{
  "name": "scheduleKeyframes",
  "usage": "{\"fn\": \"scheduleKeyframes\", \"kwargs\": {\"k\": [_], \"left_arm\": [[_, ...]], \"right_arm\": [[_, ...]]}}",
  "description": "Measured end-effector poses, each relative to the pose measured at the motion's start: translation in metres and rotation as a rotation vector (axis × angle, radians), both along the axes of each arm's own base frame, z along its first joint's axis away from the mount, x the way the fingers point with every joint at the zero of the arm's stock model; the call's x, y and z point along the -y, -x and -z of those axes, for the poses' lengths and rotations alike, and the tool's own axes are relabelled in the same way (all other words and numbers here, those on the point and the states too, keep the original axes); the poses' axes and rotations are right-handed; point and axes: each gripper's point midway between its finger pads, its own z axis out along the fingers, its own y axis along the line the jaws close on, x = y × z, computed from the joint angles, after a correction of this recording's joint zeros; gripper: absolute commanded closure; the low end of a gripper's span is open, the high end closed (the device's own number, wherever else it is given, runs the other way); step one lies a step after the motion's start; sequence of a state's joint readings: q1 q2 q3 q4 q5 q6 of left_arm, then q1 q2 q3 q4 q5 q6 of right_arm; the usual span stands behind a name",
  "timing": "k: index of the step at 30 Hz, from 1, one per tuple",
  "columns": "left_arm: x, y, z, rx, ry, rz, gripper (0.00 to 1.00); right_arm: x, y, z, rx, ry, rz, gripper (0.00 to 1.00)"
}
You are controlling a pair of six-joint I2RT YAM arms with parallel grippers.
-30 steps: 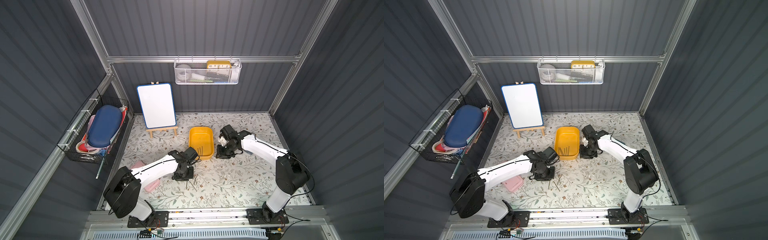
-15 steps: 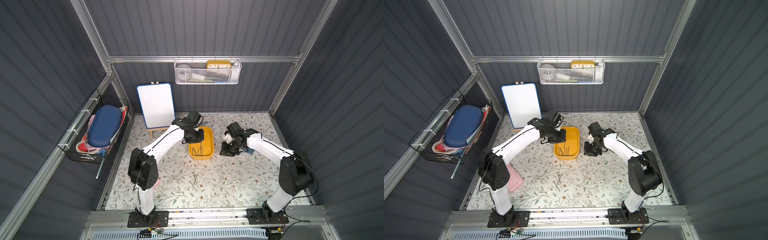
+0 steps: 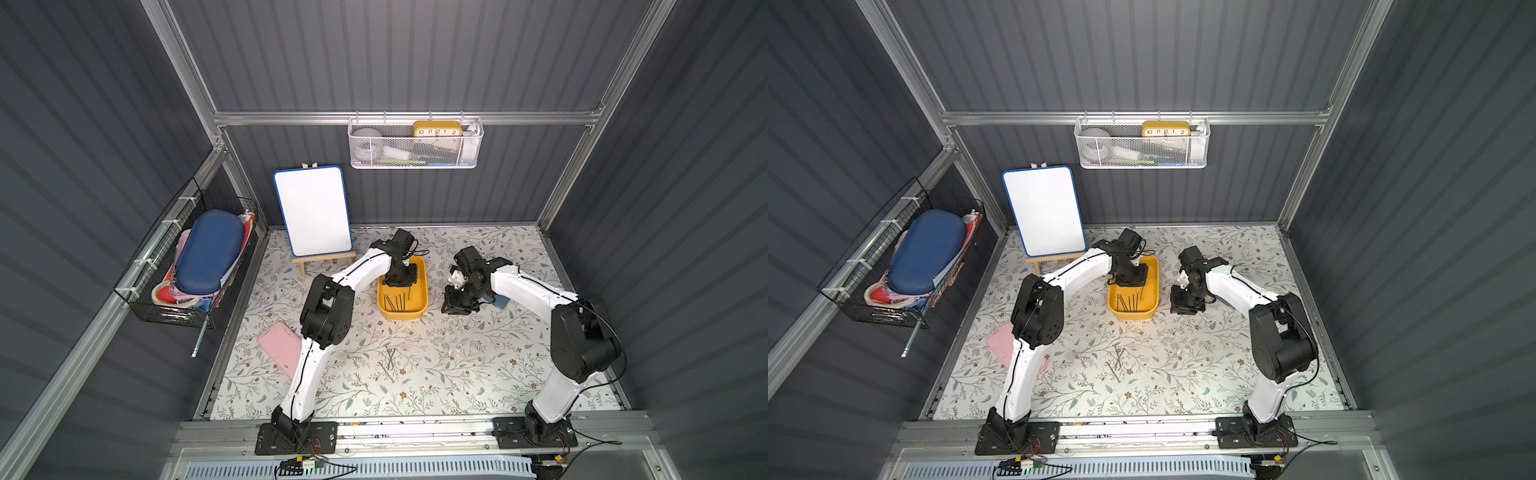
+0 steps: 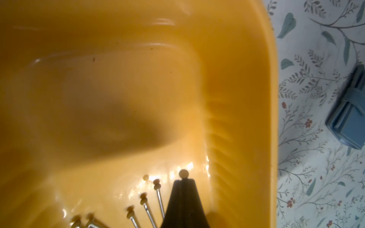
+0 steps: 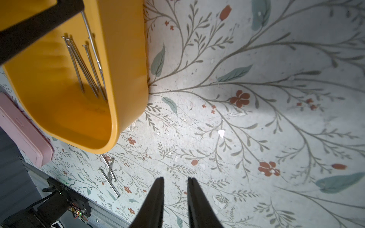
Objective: Put the nails on the desktop into the storage box
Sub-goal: Place the nail in the storage box.
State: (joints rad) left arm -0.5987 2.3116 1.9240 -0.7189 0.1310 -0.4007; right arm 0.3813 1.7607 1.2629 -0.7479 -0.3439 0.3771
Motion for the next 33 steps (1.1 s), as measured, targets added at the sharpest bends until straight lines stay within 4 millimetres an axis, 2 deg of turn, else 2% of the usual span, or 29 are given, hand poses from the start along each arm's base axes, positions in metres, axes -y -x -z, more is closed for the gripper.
{"fn": "scheduleKeyframes", "kwargs": {"k": [4,12,21,24,29,33], "left_arm": [[-0.006,0.012,0.022,-0.035,-0.022,0.000,1.00],[0.010,0.025,0.020,-0.016,-0.001,0.020,1.00],[0.010,0.023,0.016,0.002,-0.011,0.001,0.69],[0.009,0.021,0.012,0.016,-0.017,-0.004,0.65],[0.014,0.016,-0.013,0.064,-0.008,-0.005,0.61],[0.022,0.014,-0.054,0.132,0.023,-0.002,0.59]], "right_arm": [[-0.001,0.001,0.006,-0.018,0.000,-0.002,0.74],[-0.003,0.002,0.010,-0.035,-0.006,-0.005,0.74],[-0.006,0.001,0.009,-0.029,-0.024,-0.008,0.74],[-0.007,0.000,0.008,-0.026,-0.031,-0.010,0.74],[-0.008,0.002,0.007,-0.026,-0.042,-0.012,0.74],[-0.009,0.003,0.005,-0.027,-0.049,-0.014,0.74]]}}
